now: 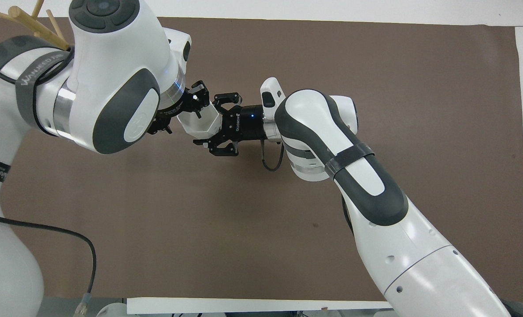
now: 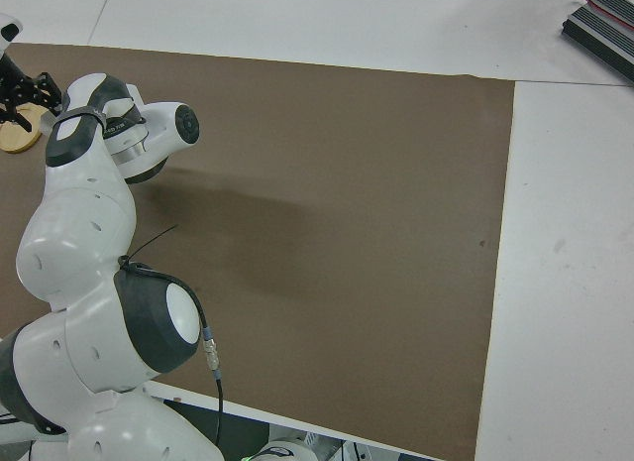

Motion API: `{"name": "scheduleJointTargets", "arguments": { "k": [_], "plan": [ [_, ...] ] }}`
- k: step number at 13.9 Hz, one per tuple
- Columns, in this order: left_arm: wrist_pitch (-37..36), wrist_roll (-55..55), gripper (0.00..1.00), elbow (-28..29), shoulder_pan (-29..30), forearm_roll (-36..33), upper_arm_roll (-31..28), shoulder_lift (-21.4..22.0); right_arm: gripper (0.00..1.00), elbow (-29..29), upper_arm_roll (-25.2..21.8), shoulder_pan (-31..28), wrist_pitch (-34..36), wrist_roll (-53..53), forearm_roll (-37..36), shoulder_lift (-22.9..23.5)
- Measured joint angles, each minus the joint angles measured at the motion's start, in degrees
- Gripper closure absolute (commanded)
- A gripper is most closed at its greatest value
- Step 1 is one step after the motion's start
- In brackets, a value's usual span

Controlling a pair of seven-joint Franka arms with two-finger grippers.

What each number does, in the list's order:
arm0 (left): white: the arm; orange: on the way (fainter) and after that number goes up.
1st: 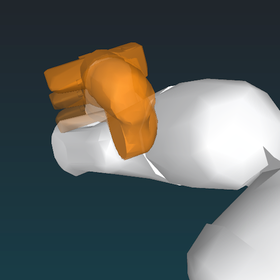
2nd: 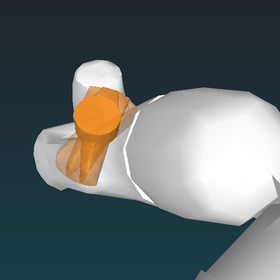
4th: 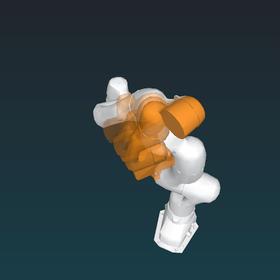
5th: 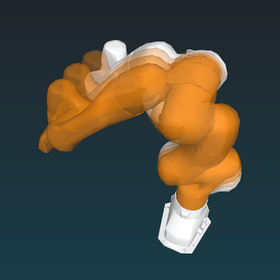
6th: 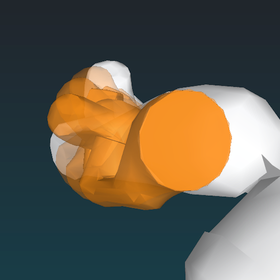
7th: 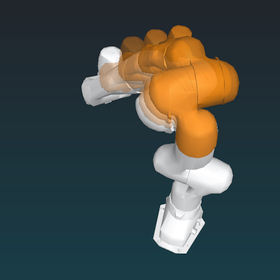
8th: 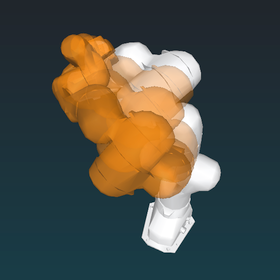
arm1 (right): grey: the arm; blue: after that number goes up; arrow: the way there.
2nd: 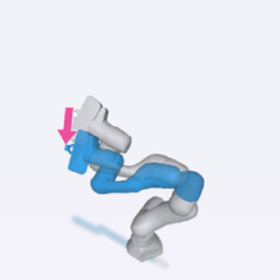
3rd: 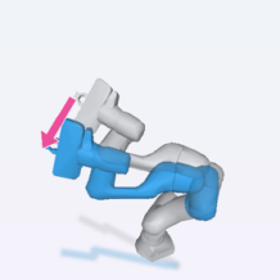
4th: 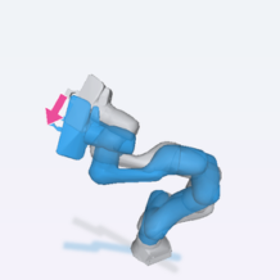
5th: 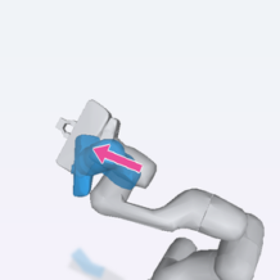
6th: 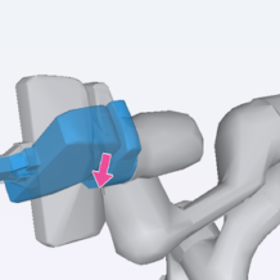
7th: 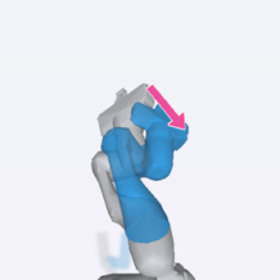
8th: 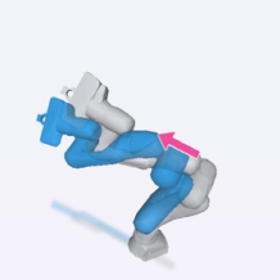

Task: Hang cup on rack
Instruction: 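Grasp the mug with the left gripper from the right gripper, then carry the mug with the left gripper while the right gripper withdraws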

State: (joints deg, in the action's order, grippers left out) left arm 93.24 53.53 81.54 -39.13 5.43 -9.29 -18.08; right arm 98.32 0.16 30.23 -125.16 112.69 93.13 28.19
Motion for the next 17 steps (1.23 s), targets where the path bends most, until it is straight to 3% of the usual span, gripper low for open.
{"name": "scheduleJointTargets", "arguments": {
  "k": [1,7,8,9,10,14,17],
  "plan": [
    [0.0,0.1,1.00,0.0,0.0,0.2,0.0,0.1,0.77,0.0,0.0,0.0,0.0,0.0,0.0,0.0],
    [0.8,0.5,1.00,1.4,0.1,1.5,-0.3,0.8,0.73,0.1,0.0,-0.2,0.0,-0.6,0.2,0.0],
    [0.9,0.5,1.00,1.5,0.1,1.9,-0.4,0.9,0.60,0.0,0.0,-0.2,0.0,-0.7,0.3,0.0],
    [1.0,0.4,1.00,1.6,0.2,2.0,-0.4,0.9,0.16,0.0,0.0,-0.2,0.0,-0.7,0.3,0.0],
    [1.1,0.3,1.00,1.7,0.2,2.0,-0.4,1.0,0.01,0.0,0.0,-0.2,0.0,-0.8,0.3,0.0],
    [1.4,-2.1,1.00,1.7,0.1,2.2,-0.3,1.0,0.01,0.3,0.0,-1.3,2.3,0.6,0.2,0.0],
    [2.5,-4.0,1.00,1.7,0.1,2.2,-0.3,1.1,0.01,3.2,-0.3,-7.3,11.1,7.1,-1.5,-0.8]
  ]
}}
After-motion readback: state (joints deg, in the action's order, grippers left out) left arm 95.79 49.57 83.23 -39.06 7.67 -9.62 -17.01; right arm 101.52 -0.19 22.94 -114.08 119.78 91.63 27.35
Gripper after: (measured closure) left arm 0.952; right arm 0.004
